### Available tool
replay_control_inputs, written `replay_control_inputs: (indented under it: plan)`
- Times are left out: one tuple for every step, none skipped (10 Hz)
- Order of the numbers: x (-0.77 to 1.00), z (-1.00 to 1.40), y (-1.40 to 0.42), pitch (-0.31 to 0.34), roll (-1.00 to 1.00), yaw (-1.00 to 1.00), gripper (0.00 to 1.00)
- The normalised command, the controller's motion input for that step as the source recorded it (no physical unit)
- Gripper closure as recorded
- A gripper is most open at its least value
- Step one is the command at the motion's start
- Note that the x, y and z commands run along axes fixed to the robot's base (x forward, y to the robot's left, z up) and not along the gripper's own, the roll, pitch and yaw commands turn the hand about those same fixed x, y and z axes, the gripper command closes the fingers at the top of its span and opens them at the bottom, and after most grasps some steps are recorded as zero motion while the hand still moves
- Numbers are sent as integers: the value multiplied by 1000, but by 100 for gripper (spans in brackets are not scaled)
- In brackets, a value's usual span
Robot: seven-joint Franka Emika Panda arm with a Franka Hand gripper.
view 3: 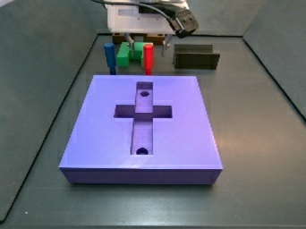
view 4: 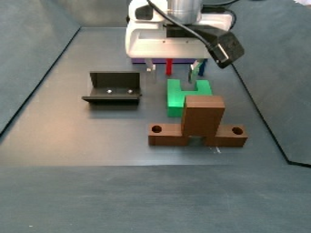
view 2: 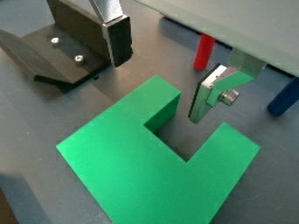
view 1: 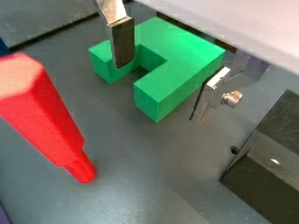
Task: Pick up the green object. Move up. Place the green object on the fixture. Regrasp the green object. Move to above the board. Insert the green object.
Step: Pick up the green object.
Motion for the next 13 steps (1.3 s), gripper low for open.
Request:
replay_control_inputs:
  plan:
    - [3, -297, 91, 0, 114, -26, 0]
    - [3, -240, 94, 0, 99, -43, 0]
    - [0, -214, 77, 0, 90, -43, 0]
    - [0, -171, 0, 0, 67, -57, 0]
    - [0, -137, 0, 0, 91, -131, 0]
    - [0, -137, 0, 0, 60, -180, 0]
    - [0, -163, 0, 0, 33, -229, 0]
    - [0, -83, 0, 0, 13, -126, 0]
    - [0, 0, 0, 0, 19, 0, 0]
    - [0, 0, 0, 0, 0, 0, 0]
    - [0, 0, 0, 0, 0, 0, 100]
    - [0, 0, 0, 0, 0, 0, 100]
    - [0, 0, 0, 0, 0, 0, 100]
